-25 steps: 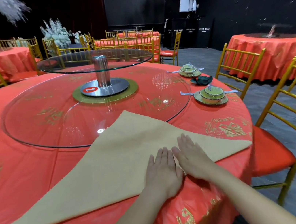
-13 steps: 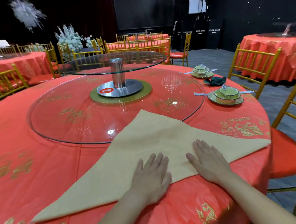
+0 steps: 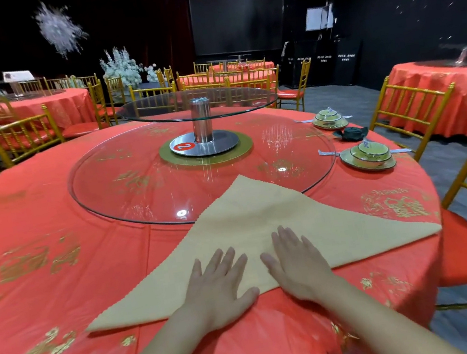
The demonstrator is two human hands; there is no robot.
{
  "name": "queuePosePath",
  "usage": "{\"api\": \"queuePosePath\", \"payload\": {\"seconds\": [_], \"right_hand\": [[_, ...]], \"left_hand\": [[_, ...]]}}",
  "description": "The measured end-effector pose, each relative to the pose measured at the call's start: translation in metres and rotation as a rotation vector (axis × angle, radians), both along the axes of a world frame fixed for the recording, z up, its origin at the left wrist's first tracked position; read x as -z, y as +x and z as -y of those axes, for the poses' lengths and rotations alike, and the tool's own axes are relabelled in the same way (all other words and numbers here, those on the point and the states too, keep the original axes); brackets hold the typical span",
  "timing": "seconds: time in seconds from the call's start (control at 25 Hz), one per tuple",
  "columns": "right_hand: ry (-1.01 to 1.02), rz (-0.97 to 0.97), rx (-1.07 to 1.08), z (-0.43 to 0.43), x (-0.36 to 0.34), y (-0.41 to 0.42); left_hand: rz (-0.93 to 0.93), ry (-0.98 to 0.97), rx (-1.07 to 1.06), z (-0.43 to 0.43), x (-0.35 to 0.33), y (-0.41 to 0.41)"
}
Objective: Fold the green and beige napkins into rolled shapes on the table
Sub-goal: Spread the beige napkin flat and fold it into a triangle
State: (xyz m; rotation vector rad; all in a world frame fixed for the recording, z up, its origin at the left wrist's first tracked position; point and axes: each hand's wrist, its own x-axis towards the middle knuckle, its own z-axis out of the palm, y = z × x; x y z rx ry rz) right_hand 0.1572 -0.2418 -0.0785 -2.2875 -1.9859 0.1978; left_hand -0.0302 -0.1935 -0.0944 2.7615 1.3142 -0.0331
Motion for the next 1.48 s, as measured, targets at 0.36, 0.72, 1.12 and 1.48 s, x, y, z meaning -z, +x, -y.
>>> {"api": "queuePosePath", "payload": {"seconds": [0.36, 0.72, 1.12, 1.48], "right_hand": [[-0.001, 0.035, -0.02, -0.008, 0.014, -0.009], [-0.001, 0.036, -0.012, -0.008, 0.017, -0.007], [0.017, 0.025, -0.014, -0.008, 0.018, -0.006], [0.094, -0.027, -0.082, -0.004, 0.018, -0.005]], "left_hand": [[0.101, -0.015, -0.022, -0.01, -0.003, -0.045], [0.066, -0.006, -0.134, -0.032, -0.002, -0.117], [-0.004, 0.025, -0.194, -0.028, -0.01, -0.152], [0.095, 0.11, 0.308, 0.012, -0.023, -0.03]]}}
